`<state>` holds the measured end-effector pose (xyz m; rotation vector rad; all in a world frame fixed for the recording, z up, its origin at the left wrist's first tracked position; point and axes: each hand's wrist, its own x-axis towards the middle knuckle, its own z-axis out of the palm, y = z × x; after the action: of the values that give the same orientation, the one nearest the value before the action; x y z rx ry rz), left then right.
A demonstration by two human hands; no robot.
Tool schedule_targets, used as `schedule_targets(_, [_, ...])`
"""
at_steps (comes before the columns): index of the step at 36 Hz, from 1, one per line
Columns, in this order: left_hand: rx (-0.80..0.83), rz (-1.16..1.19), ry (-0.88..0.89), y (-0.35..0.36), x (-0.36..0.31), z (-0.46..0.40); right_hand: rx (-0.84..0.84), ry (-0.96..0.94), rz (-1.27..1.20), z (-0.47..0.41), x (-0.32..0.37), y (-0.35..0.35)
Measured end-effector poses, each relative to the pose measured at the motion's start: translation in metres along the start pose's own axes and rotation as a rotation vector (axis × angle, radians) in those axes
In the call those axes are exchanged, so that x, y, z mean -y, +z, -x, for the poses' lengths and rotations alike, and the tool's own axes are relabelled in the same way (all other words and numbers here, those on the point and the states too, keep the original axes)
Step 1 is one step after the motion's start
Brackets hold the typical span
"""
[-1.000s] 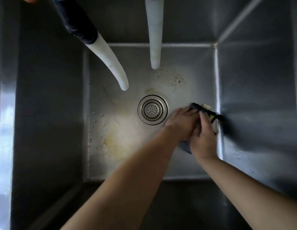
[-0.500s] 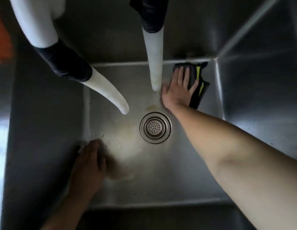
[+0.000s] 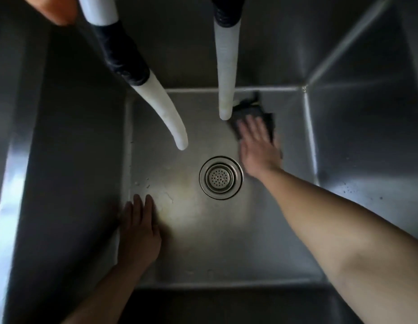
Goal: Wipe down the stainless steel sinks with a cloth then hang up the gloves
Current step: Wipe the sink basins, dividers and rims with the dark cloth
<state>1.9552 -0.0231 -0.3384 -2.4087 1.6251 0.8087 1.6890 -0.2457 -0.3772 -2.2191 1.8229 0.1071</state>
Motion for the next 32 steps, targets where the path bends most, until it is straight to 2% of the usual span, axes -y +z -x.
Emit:
schedule_targets(2, [0.030, 0.034, -0.041, -0.001, -0.002, -0.001, -0.050, 0.343, -0.112, -0.010, -0.015, -0.009])
schedule_targets(4, [0.062, 0.075, -0.079, -0.004, -0.005, -0.004, -0.097, 0.555, -0.210, -0.025, -0.024, -0.019])
schedule_targets(8, [0.151, 0.139, -0.144, -0.016, -0.014, -0.011, -0.260, 0.690, -0.353, -0.043, -0.020, -0.024])
schedule_targets(11, [0.217, 0.169, -0.151, -0.028, -0.012, -0.018, -0.222, 0.670, -0.284, -0.046, -0.019, -0.018])
schedule_targets(13, [0.298, 0.138, -0.141, -0.036, -0.008, -0.022, -0.173, 0.609, -0.250, -0.051, -0.008, -0.017])
schedule_targets(16, [0.393, 0.139, -0.129, -0.050, -0.005, -0.026, -0.126, 0.412, -0.205, -0.064, 0.035, -0.013])
schedule_targets(19, [0.355, 0.115, -0.109, -0.066, -0.006, -0.022, -0.029, 0.138, -0.181, -0.071, 0.099, -0.003])
schedule_targets(23, [0.377, 0.111, -0.092, -0.096, -0.021, 0.005, 0.094, -0.341, -0.198, -0.054, 0.201, 0.016])
schedule_targets(25, [0.372, 0.155, -0.062, -0.114, -0.025, 0.027, 0.141, -0.443, -0.242, -0.036, 0.241, 0.024])
schedule_targets(28, [0.258, 0.233, 0.100, -0.137, -0.017, 0.066, 0.134, -0.456, -0.296, -0.028, 0.253, 0.028])
schedule_targets(30, [0.152, 0.303, 0.225, -0.144, -0.007, 0.090, 0.154, -0.555, -0.199, -0.027, 0.238, 0.023])
schedule_targets(32, [0.127, 0.391, 0.248, -0.143, 0.005, 0.104, 0.144, -0.700, -0.060, -0.017, 0.219, 0.021])
